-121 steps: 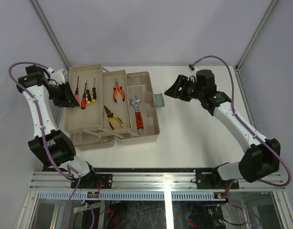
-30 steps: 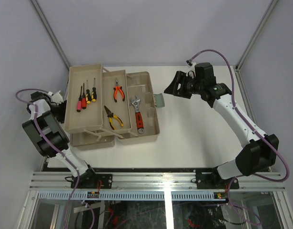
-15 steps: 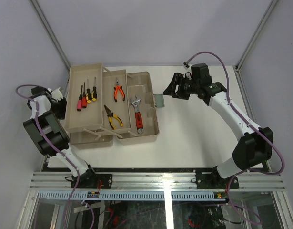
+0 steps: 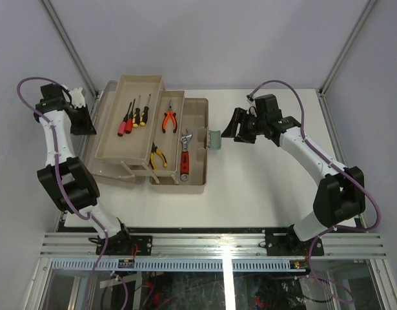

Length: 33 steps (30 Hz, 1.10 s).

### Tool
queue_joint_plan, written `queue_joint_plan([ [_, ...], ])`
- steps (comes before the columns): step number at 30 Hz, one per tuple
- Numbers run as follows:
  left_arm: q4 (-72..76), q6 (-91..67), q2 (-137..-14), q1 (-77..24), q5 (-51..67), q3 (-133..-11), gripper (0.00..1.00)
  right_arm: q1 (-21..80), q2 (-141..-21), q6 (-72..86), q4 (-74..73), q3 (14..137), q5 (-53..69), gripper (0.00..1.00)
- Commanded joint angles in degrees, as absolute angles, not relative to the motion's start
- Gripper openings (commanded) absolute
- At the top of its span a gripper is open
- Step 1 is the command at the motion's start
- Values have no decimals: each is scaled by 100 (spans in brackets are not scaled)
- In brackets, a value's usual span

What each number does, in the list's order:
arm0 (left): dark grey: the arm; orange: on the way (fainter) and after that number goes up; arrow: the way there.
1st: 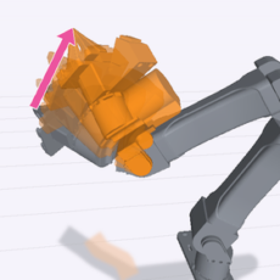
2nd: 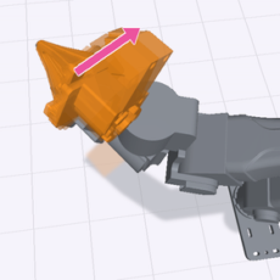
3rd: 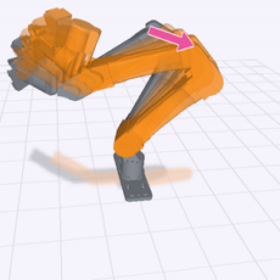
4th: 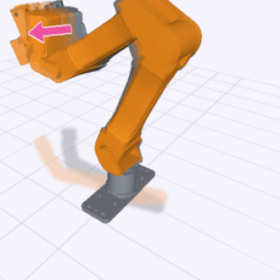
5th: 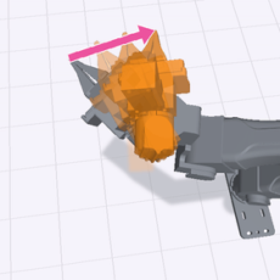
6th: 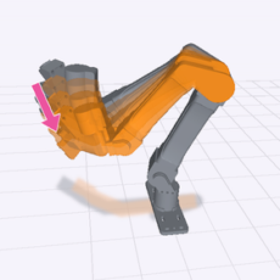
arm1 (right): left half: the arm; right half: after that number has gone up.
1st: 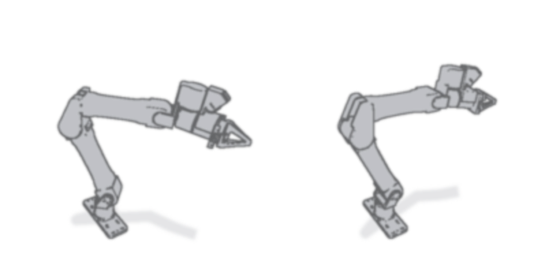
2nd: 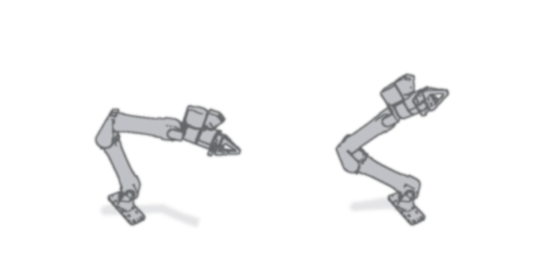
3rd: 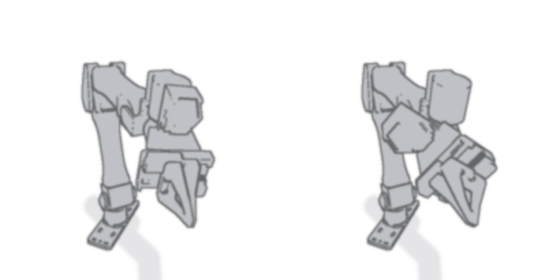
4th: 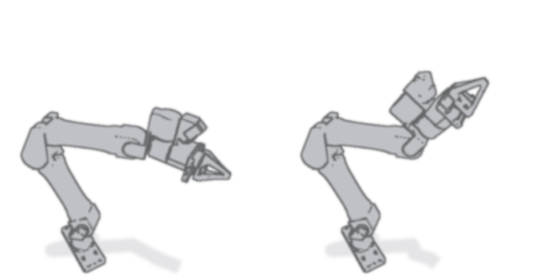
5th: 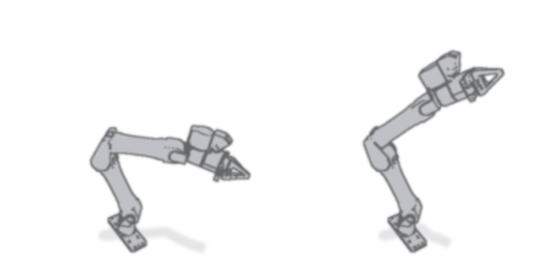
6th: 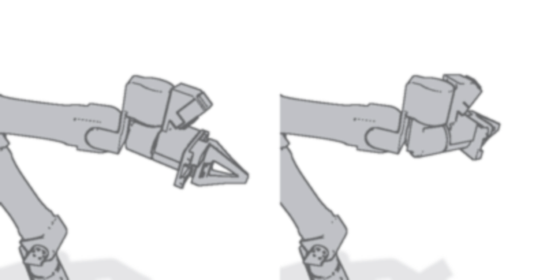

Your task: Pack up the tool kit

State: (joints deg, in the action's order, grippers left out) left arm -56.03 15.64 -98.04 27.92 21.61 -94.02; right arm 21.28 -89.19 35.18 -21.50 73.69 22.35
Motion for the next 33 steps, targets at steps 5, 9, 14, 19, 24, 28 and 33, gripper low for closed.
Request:
queue_joint_plan([
  [5,-5626,1039,-9525,2368,2193,-10960,0,2164,-8771,3632,-1912,7048,2151,68],
  [9,-5863,982,-9676,2187,2071,-11631,0,2177,-8767,3715,-1767,6882,2192,68],
  [14,-5990,869,-9667,1815,1898,-12028,0,2187,-8745,3737,-1678,6739,2227,68],
  [19,-5973,739,-9604,1269,1655,-12178,0,2197,-8770,3777,-1615,6667,2270,68],
  [24,-5717,660,-9445,600,1125,-12042,0,2261,-8813,3825,-1513,6608,2293,68],
  [28,-5472,659,-9326,23,571,-11894,0,2342,-8890,3916,-1396,6524,2292,68],
  [33,-5315,660,-9329,-468,61,-11912,0,2453,-9128,3920,-1459,6486,2207,68],
])
